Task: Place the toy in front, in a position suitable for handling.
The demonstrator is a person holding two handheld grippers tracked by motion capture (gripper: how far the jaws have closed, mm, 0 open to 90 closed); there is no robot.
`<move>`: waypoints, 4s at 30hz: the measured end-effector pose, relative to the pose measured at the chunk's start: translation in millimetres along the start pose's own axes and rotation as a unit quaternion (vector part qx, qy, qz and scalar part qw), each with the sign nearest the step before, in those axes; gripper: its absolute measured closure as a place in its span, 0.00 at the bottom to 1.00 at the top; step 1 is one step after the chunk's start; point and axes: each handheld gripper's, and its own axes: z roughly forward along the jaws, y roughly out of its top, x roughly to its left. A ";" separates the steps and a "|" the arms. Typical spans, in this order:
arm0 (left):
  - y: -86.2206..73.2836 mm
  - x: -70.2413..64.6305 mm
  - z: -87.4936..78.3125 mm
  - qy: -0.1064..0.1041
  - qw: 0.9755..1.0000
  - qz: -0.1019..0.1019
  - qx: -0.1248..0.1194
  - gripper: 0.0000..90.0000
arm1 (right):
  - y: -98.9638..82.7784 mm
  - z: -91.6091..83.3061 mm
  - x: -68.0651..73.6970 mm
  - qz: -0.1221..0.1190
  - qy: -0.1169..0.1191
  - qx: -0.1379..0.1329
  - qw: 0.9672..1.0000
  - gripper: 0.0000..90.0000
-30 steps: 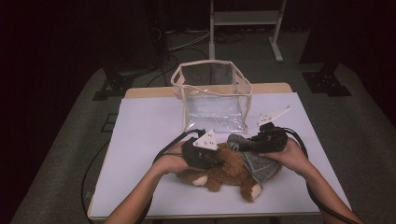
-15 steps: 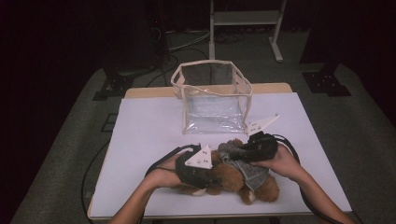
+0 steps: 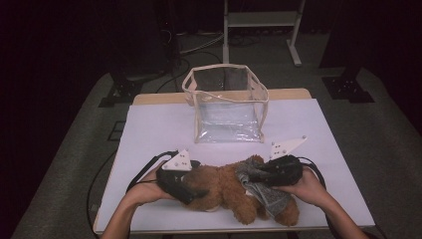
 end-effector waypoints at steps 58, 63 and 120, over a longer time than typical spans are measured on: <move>12.5 27.3 16.8 0.050 0.992 0.105 0.051 0.40 | 43.4 2.6 -43.7 0.015 -0.012 0.004 1.000 0.83; 4.0 23.5 16.7 0.034 0.995 0.092 0.032 0.34 | 50.0 11.4 -54.8 0.026 -0.012 -0.004 1.000 0.83; 11.0 -3.4 43.9 0.002 0.996 0.088 -0.005 0.31 | -0.9 -52.2 -20.3 -0.005 -0.057 -0.011 0.998 0.84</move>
